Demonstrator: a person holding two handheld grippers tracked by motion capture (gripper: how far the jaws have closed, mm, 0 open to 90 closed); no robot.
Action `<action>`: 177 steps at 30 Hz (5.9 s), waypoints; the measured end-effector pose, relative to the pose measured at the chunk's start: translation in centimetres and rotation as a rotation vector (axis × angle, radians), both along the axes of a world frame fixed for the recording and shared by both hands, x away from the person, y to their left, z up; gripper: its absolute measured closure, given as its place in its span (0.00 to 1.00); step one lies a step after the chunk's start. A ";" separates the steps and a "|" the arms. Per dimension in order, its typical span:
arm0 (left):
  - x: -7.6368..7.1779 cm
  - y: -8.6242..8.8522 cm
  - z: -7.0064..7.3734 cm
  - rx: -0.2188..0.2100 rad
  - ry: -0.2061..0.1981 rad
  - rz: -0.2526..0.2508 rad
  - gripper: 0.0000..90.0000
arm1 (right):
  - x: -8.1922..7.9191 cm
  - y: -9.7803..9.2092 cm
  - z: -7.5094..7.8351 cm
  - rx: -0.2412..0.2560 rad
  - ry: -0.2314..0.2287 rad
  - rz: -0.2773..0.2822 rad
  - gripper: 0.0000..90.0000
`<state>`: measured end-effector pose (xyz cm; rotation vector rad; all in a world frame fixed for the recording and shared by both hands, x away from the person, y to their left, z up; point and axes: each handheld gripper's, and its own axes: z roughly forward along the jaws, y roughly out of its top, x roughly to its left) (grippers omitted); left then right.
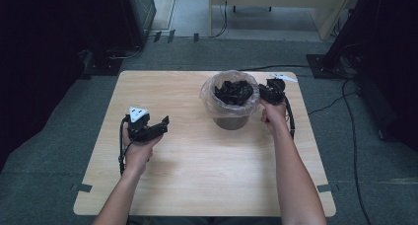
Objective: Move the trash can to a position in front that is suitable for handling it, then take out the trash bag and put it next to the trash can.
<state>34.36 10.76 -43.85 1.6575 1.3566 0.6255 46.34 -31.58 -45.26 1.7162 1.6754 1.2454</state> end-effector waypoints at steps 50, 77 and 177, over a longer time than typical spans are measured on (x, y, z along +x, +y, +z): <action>8.3 -7.0 -1.0 -0.111 -0.016 -0.050 1.00 | -4.8 8.0 -0.9 -0.089 -0.078 0.218 1.00; -2.1 -5.3 -2.0 -0.129 -0.041 -0.052 1.00 | -14.3 9.6 -1.8 -0.074 -0.094 0.236 1.00; -10.5 9.1 -8.0 0.134 0.185 0.036 0.14 | -24.9 -7.4 -7.6 -0.301 0.183 -0.030 0.00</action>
